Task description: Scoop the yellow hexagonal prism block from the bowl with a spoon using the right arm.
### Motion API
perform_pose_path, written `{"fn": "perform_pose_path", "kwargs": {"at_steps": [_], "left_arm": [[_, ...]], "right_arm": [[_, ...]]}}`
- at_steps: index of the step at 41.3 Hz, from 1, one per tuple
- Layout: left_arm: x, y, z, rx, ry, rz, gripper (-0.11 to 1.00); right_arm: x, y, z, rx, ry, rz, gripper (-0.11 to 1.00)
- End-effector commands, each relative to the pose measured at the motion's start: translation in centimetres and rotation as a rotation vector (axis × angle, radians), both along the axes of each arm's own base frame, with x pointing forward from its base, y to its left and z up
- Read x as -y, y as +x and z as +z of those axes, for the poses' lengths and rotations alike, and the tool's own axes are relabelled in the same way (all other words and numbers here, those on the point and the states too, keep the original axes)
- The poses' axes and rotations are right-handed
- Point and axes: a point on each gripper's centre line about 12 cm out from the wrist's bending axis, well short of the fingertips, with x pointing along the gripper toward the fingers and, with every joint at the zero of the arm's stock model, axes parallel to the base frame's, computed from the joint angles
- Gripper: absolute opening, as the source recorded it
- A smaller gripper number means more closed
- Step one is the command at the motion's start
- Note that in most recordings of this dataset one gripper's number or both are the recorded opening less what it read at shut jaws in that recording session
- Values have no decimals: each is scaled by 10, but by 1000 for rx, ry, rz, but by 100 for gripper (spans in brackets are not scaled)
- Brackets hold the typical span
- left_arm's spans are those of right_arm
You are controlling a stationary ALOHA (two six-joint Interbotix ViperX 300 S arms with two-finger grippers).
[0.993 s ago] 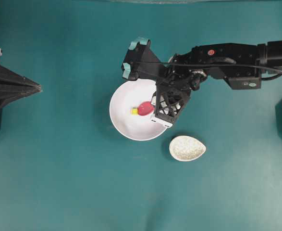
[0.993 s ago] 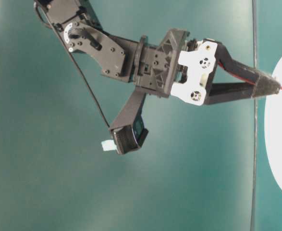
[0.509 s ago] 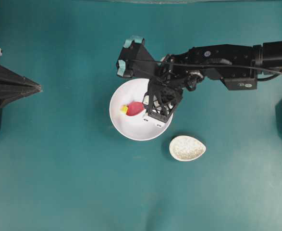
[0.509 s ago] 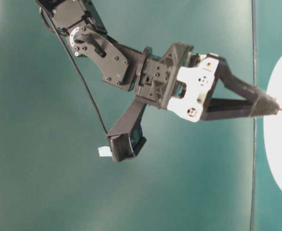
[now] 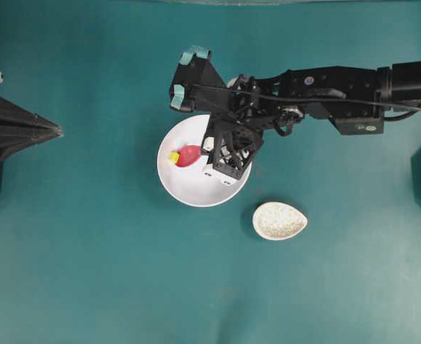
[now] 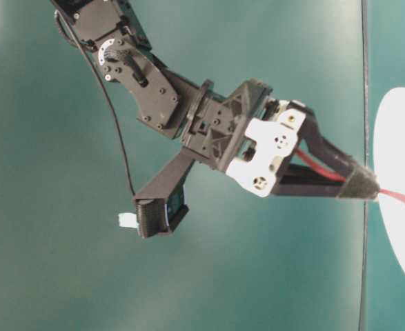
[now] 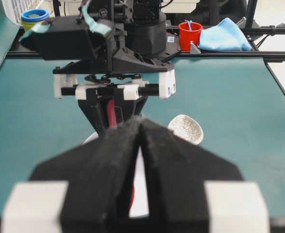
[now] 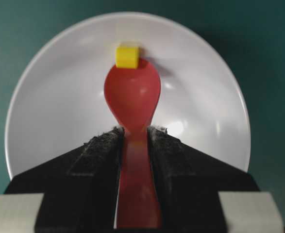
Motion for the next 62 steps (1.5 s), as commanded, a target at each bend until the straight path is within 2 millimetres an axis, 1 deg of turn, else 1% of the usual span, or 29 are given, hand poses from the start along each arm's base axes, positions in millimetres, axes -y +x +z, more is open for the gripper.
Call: {"fn": "perform_pose_path", "kwargs": {"at_steps": [1, 14, 31, 46, 55, 62], "left_arm": [[0, 2, 12, 29, 2, 1, 6], [0, 2, 12, 29, 2, 1, 6], [0, 2, 12, 31, 2, 1, 6], [0, 2, 12, 31, 2, 0, 6], [0, 2, 12, 31, 2, 1, 6], [0, 2, 13, 32, 0, 1, 6]], "right_arm": [[2, 4, 25, 77, -14, -2, 24], [2, 4, 30, 91, -16, -2, 24], [2, 4, 51, 175, -28, -10, 24], [3, 5, 54, 196, -34, -11, 24], [3, 3, 65, 221, -42, -8, 24], [3, 1, 79, 251, -66, 0, 24]]}}
